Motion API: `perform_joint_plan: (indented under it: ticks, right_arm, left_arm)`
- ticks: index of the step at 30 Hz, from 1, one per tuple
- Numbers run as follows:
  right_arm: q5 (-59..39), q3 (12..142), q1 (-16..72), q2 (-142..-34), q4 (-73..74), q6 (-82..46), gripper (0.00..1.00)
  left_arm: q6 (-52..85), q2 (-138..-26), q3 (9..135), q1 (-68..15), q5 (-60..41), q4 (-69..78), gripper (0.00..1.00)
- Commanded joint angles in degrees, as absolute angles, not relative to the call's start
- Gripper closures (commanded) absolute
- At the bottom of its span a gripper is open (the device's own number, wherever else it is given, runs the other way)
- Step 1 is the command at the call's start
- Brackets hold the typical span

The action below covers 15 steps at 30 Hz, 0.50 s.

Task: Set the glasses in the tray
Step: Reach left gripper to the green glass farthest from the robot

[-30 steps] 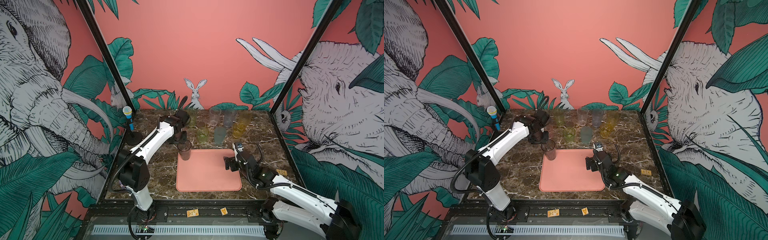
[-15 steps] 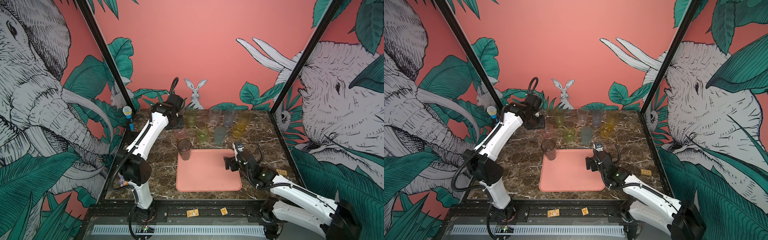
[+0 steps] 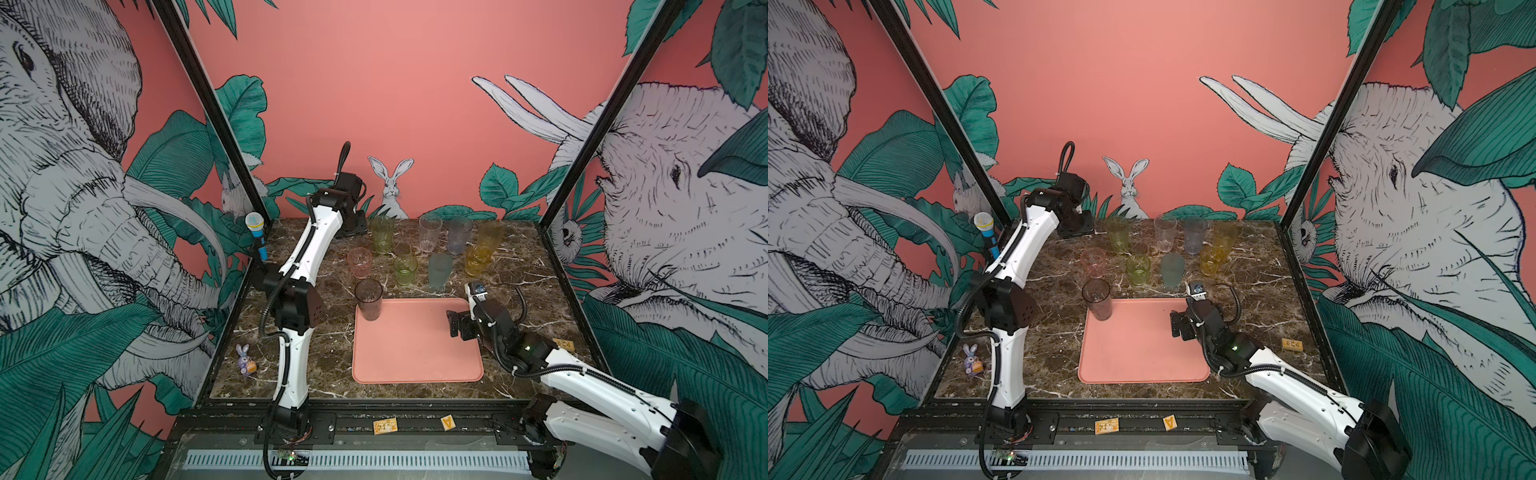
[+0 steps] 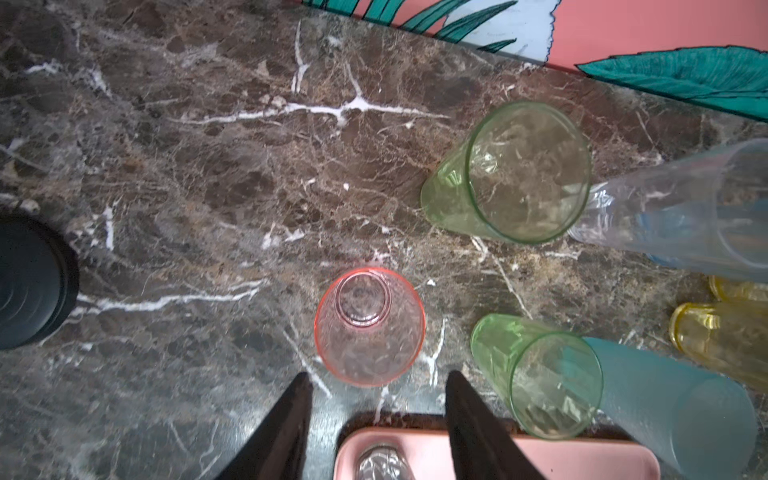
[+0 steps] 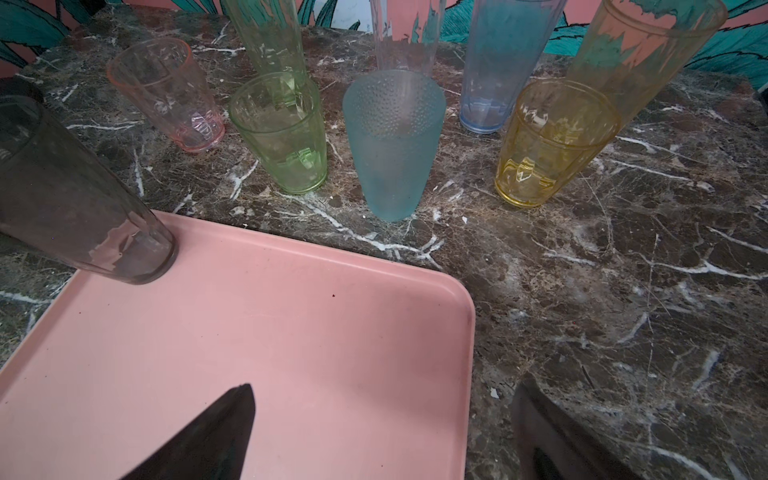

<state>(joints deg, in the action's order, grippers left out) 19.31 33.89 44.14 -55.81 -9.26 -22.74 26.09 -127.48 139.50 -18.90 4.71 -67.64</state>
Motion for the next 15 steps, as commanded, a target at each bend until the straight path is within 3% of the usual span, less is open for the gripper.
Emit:
perform_joint_plan:
  ticks: [1,15]
  right_arm:
    - [20.0,35.6,44.2,-56.4,-9.0,-22.8,0.01]
    - [19.8,38.8,44.3,-60.8,-10.6,-22.5,0.01]
  left_arm:
    - [25.4,-128.3,142.6,-18.5,3.7,-66.2,0.46]
    - [27.5,-135.7,142.7,-18.6,-3.5,-48.3,0.46]
